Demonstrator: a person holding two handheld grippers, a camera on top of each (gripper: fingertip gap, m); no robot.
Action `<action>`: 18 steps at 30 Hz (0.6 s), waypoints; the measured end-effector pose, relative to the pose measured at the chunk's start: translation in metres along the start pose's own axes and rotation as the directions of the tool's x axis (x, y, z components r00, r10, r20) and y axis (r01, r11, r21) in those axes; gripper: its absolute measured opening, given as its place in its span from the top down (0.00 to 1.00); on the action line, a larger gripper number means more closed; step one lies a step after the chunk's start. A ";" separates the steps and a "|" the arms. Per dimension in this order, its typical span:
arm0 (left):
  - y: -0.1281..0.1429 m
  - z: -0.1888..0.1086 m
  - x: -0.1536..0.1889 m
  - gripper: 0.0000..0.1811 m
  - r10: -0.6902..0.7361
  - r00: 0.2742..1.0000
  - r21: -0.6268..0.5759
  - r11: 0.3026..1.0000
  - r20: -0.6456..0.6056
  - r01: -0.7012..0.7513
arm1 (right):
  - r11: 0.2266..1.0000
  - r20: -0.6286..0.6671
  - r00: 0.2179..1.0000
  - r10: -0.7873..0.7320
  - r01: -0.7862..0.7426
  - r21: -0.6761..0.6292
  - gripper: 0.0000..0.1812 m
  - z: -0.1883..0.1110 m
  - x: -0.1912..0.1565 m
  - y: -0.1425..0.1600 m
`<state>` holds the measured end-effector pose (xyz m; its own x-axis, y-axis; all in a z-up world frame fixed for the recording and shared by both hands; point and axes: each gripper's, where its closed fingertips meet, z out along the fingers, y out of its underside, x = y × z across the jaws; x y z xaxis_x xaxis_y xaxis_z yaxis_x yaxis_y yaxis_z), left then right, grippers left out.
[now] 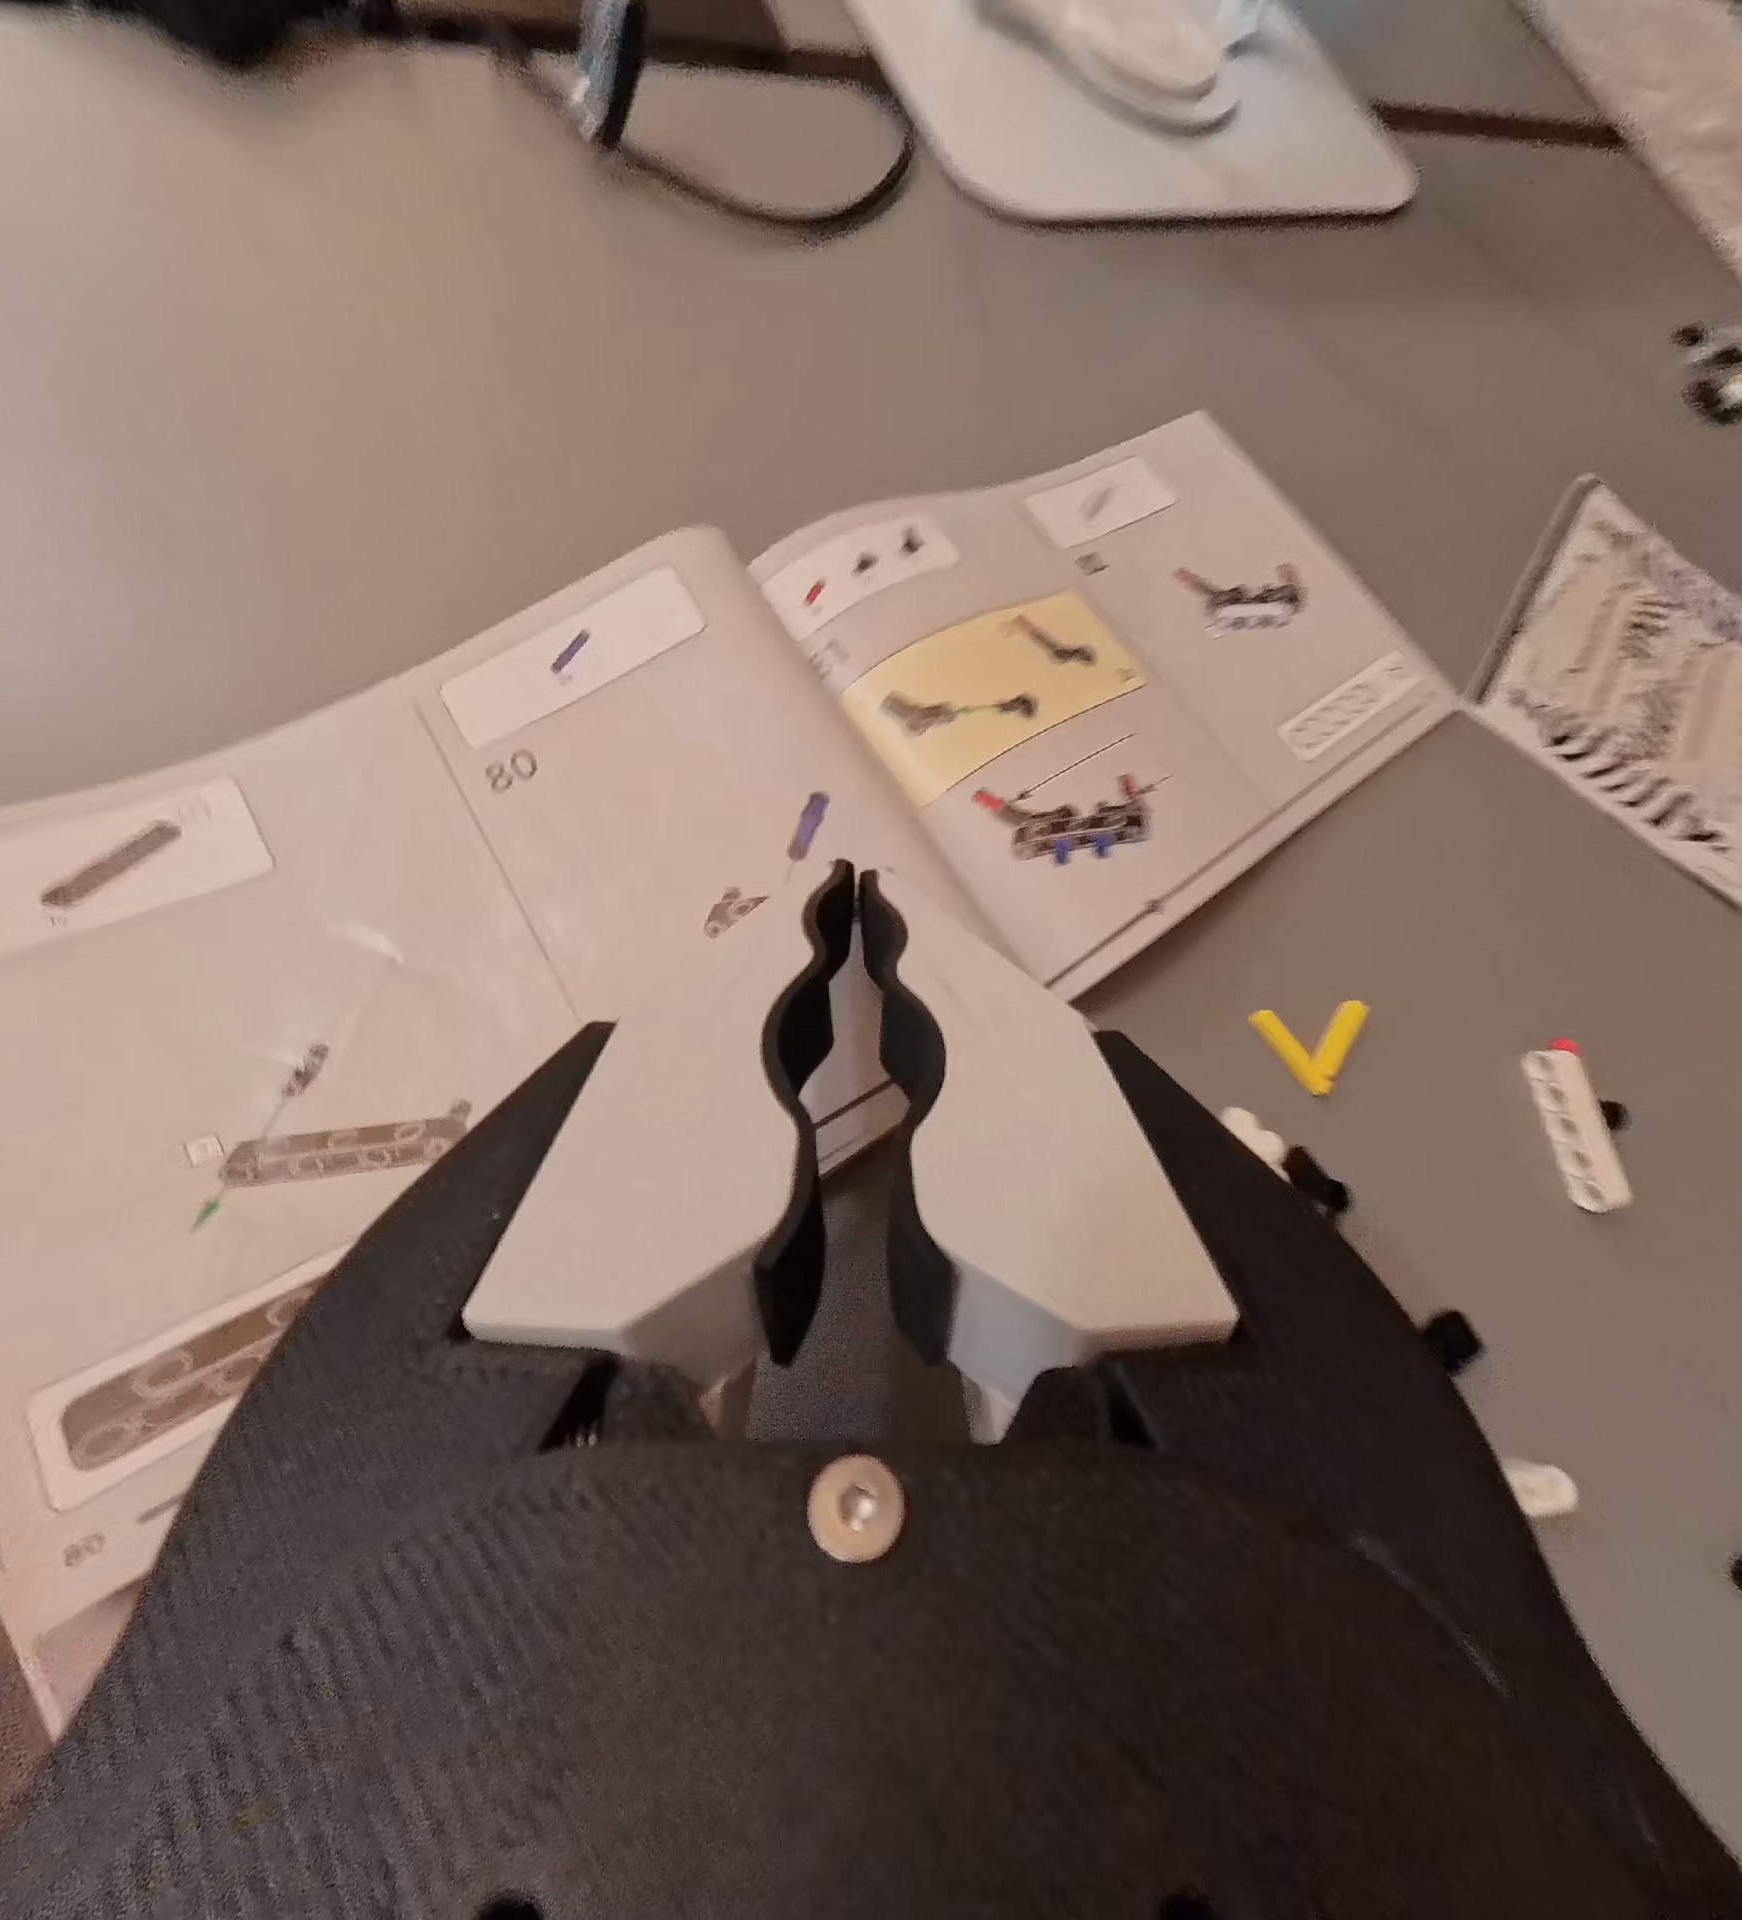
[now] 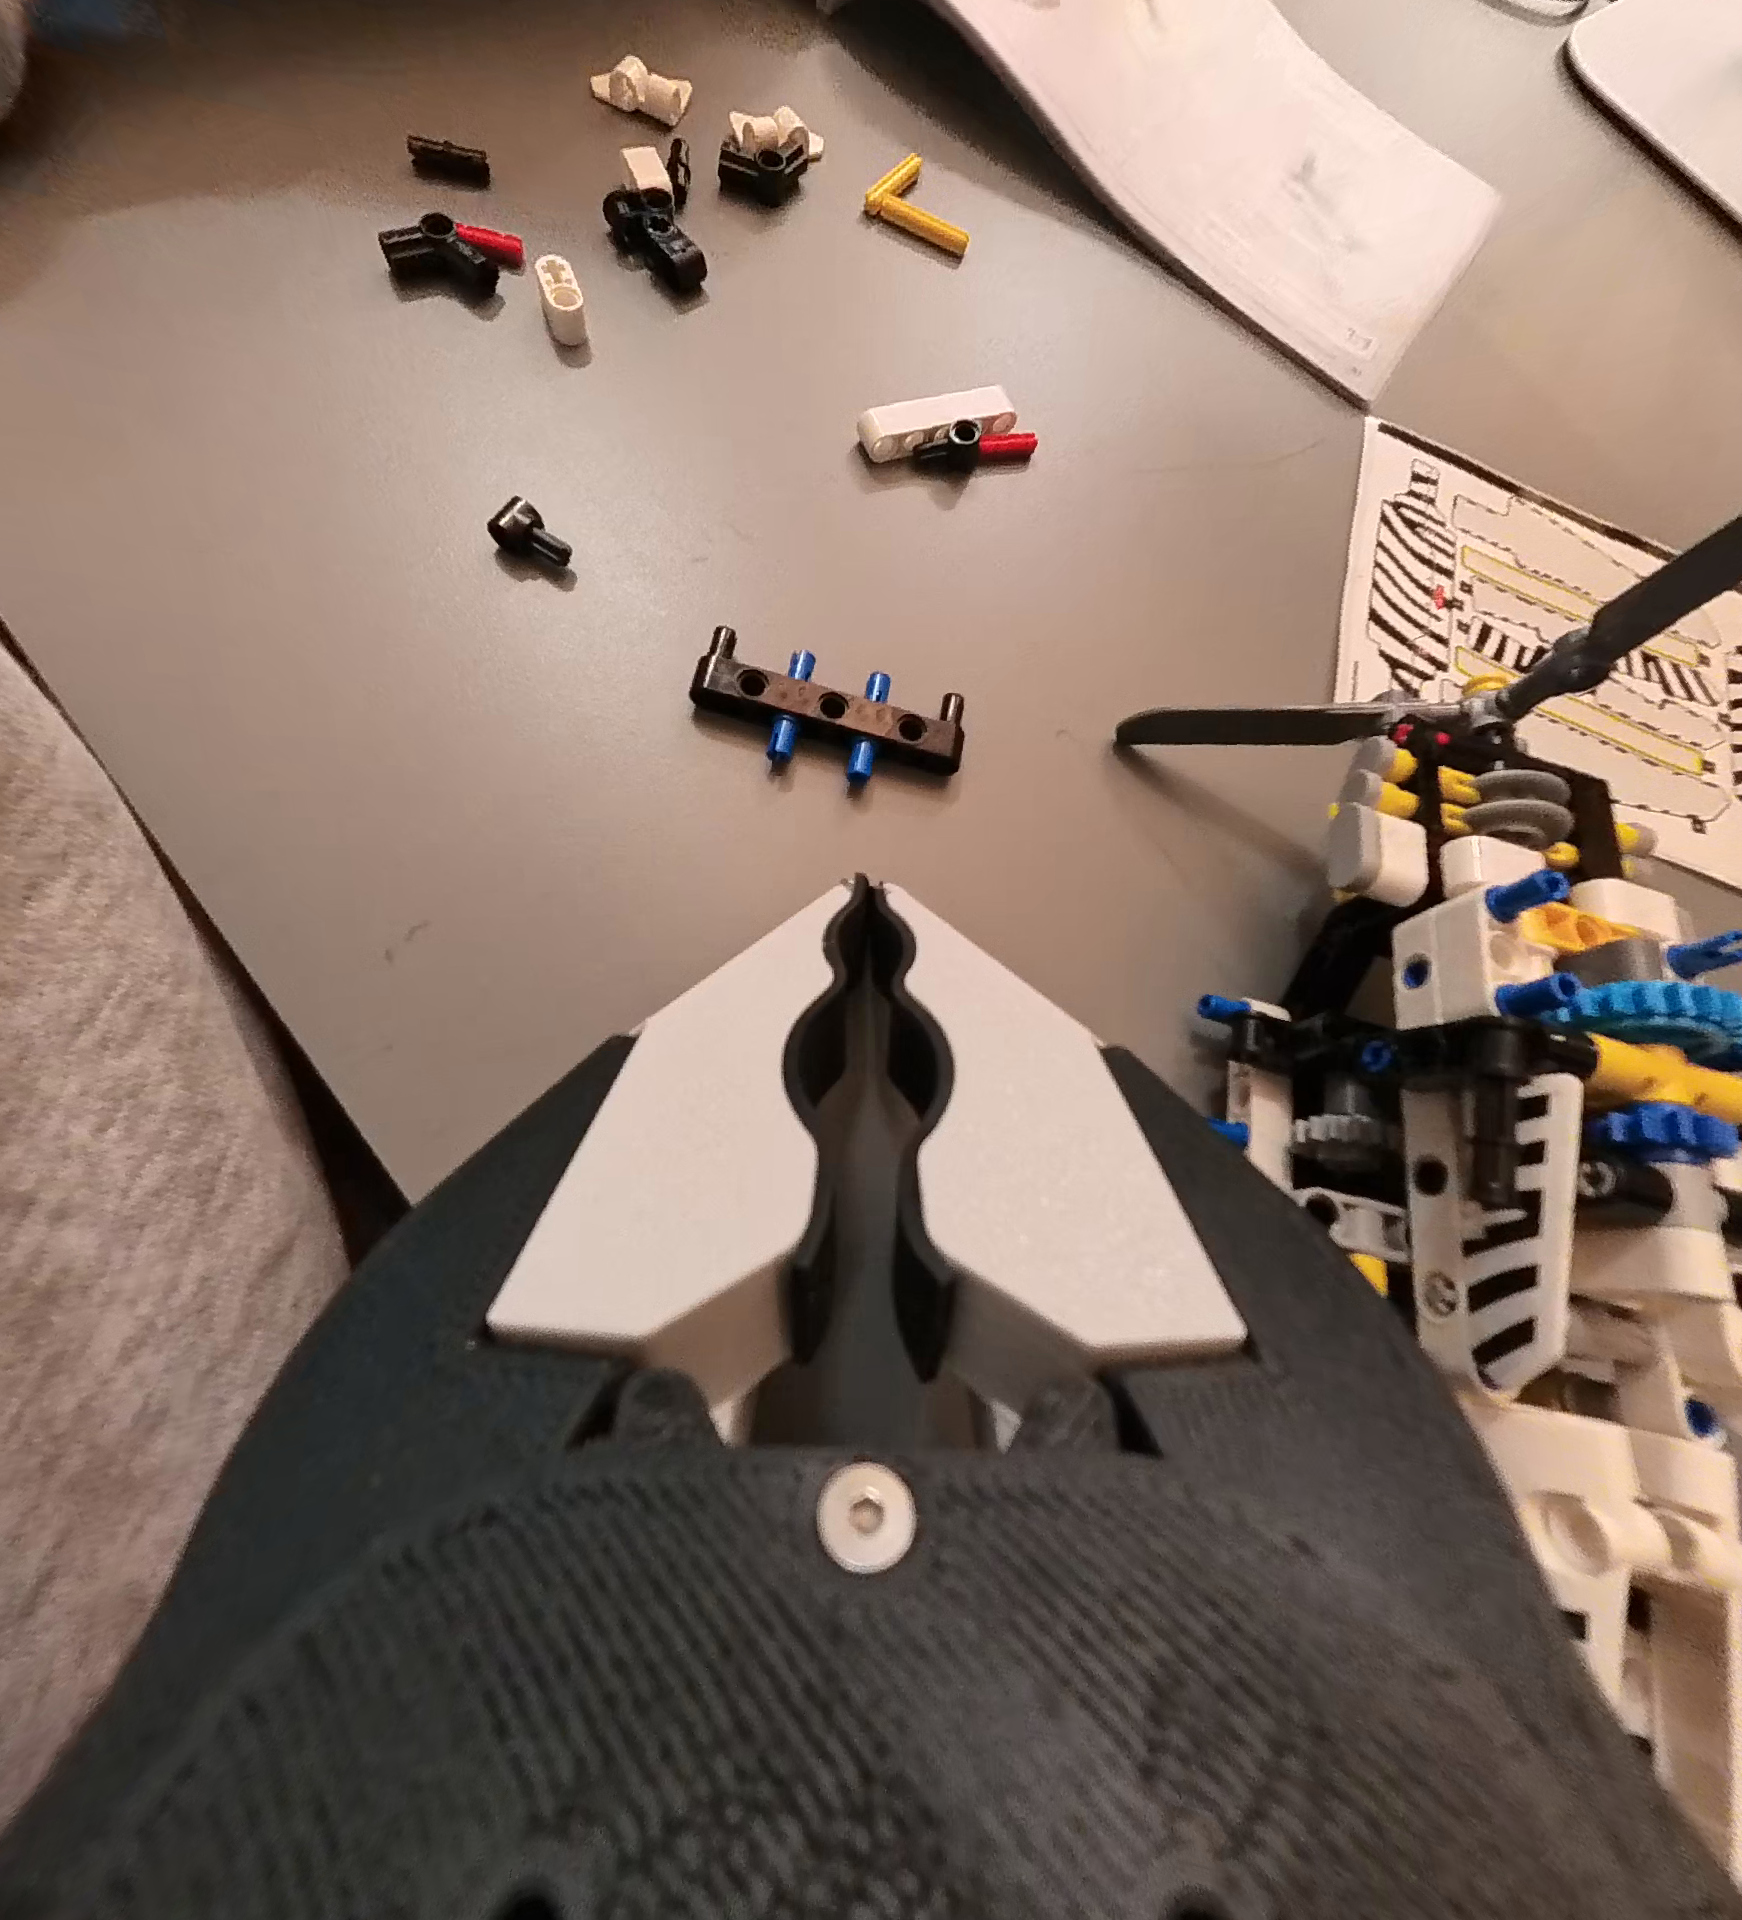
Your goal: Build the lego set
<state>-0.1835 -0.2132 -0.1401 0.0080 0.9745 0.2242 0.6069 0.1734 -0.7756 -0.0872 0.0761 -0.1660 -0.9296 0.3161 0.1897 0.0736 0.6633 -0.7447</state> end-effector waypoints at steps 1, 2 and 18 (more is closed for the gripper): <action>-0.007 -0.005 0.011 1.00 0.024 0.998 0.030 0.999 -0.056 -0.023 | 1.000 0.000 1.000 0.000 0.000 0.000 1.00 0.000 0.000 0.000; -0.011 -0.011 0.025 1.00 0.049 0.990 0.050 0.998 -0.134 -0.042 | 1.000 0.001 1.000 0.000 0.000 0.000 1.00 0.000 0.000 0.000; 0.068 -0.016 0.111 0.98 0.157 0.830 -0.283 0.893 -0.535 -0.351 | 1.000 -0.001 1.000 -0.004 0.004 0.000 1.00 0.001 0.000 -0.001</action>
<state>-0.1288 -0.0951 -0.1589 0.5273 0.7598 0.3804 0.7637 -0.2275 -0.6041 -0.0876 0.0744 -0.1659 -0.9294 0.3142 0.1934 0.0697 0.6643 -0.7442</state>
